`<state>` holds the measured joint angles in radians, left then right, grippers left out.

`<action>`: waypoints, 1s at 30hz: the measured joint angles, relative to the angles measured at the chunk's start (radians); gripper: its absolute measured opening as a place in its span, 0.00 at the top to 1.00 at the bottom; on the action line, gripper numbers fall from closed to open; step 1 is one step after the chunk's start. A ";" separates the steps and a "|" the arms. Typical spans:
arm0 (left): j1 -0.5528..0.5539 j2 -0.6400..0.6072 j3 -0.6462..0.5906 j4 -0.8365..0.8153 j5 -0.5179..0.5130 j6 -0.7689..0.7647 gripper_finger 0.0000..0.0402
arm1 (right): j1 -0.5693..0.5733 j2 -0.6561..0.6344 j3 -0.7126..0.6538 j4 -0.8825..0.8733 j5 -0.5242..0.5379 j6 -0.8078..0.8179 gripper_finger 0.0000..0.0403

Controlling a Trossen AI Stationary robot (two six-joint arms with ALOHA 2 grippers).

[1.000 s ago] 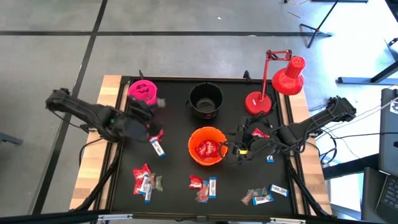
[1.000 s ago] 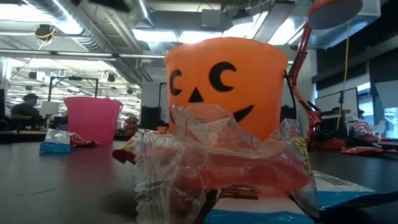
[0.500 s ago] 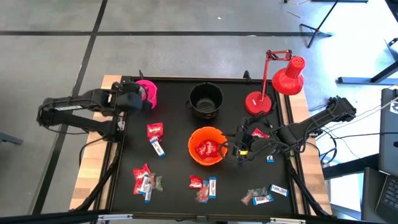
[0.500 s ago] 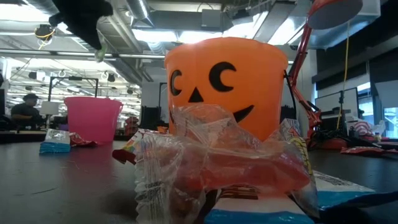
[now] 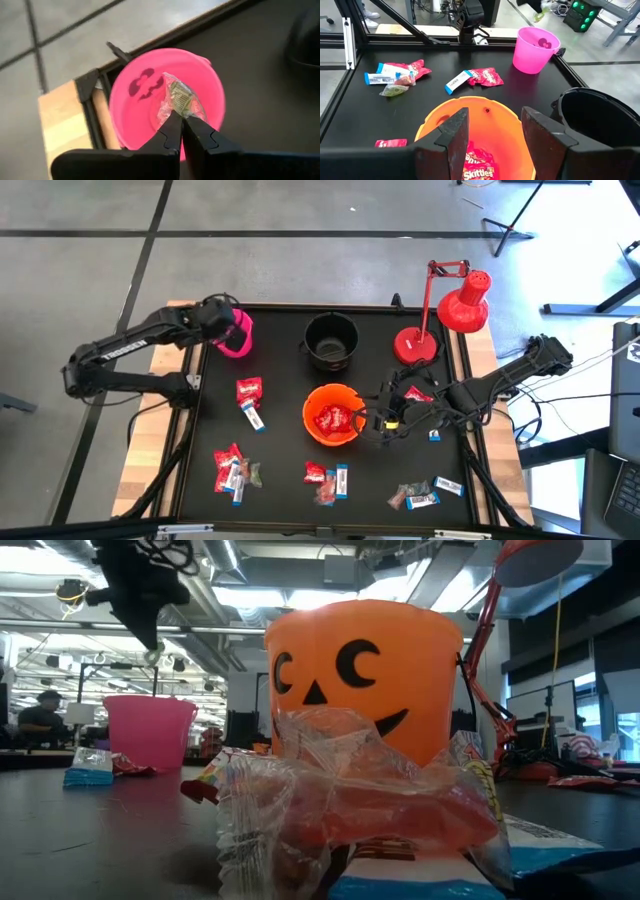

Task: Sort candy
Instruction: Put the green gummy into the pink bucket, then put the white chocolate into the black bucket

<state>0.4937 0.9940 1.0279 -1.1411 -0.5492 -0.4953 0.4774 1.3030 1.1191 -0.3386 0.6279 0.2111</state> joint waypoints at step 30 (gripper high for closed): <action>-0.323 -0.082 0.000 0.297 0.347 0.148 0.55 | 0.000 0.004 0.000 -0.031 -0.011 0.028 0.56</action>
<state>0.1709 0.9124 1.0279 -0.8440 -0.2024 -0.3471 0.4774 1.3071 1.1187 -0.3695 0.6170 0.2394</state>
